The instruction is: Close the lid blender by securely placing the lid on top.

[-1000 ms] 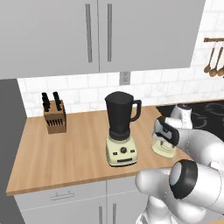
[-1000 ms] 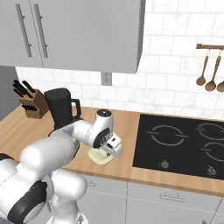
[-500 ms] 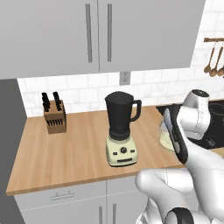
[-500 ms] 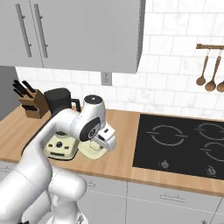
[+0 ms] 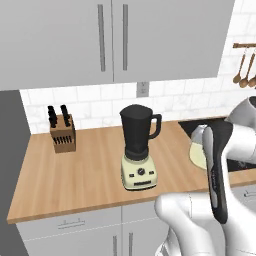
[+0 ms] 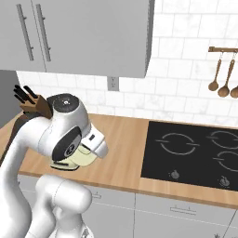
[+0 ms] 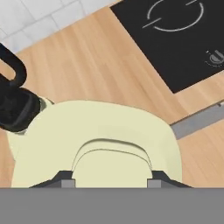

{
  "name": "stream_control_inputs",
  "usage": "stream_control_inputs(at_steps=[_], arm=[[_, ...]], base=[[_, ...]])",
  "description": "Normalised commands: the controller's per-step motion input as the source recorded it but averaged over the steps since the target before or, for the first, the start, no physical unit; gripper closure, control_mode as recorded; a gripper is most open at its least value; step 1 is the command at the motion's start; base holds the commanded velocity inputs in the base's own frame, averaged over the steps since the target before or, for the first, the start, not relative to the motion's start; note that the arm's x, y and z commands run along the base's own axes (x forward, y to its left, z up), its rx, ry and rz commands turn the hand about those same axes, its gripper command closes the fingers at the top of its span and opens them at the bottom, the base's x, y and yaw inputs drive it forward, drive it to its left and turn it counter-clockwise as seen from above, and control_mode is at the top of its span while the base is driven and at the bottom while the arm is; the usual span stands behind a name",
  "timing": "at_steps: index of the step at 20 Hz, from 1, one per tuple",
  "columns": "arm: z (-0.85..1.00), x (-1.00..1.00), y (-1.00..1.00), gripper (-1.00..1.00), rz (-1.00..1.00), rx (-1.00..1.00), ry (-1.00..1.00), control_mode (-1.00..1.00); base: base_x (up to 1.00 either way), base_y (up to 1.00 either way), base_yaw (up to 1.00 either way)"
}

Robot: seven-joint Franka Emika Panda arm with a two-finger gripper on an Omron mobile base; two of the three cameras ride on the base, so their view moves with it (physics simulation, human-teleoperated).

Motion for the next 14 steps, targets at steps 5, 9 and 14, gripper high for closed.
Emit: stream_control_inputs(at_steps=[5,9,14], arm=[[1.0,-0.31,0.36,1.0,0.0,0.0,-0.05,-1.0],[1.0,-0.13,0.39,1.0,0.0,0.0,0.0,-1.0],[1.0,0.03,0.47,1.0,0.0,0.01,0.02,-1.0]], base=[[0.0,0.0,0.0],[0.0,0.0,0.0],[0.0,0.0,0.0]])
